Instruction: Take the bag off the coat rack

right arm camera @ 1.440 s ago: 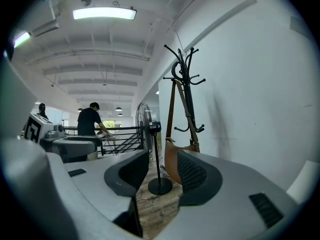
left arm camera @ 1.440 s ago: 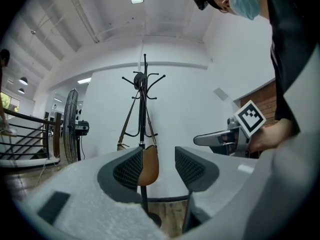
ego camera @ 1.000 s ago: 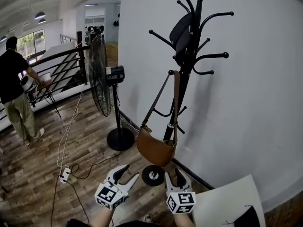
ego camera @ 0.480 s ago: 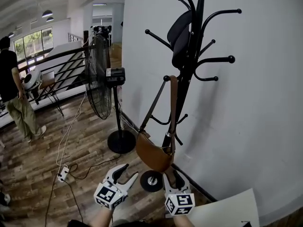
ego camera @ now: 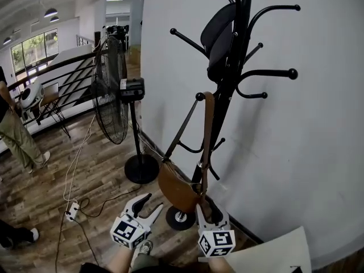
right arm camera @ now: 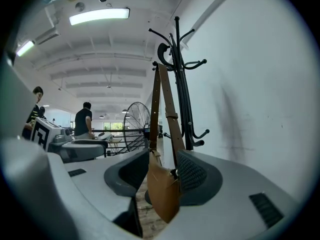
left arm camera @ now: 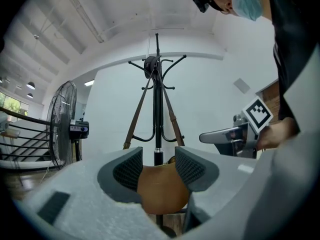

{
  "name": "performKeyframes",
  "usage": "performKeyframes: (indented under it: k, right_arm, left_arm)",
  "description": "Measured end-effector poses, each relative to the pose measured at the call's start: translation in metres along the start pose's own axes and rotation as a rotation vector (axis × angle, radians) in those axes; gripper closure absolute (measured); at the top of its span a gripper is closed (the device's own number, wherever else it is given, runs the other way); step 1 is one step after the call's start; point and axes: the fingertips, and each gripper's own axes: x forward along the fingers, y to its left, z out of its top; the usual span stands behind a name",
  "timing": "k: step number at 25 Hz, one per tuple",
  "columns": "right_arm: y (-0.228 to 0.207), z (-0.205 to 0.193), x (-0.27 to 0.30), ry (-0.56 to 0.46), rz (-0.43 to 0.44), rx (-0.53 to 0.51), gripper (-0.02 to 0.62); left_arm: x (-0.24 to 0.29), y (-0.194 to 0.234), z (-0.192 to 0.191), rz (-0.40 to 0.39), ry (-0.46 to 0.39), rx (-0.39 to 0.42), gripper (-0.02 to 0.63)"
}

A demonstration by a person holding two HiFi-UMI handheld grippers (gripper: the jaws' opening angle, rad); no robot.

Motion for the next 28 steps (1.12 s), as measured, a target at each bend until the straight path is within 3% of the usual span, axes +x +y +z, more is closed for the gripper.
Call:
performKeyframes:
  k: [14,28]
  right_arm:
    - [-0.017,0.029,0.058,-0.046,-0.202,-0.039,0.434]
    - [-0.037,0.04,0.09,-0.056,-0.368,-0.101,0.434]
  left_arm:
    - [0.075,0.055,0.015,-0.213,-0.037,0.029,0.411]
    - [0.132,0.089,0.027,-0.32,-0.035,0.043,0.402]
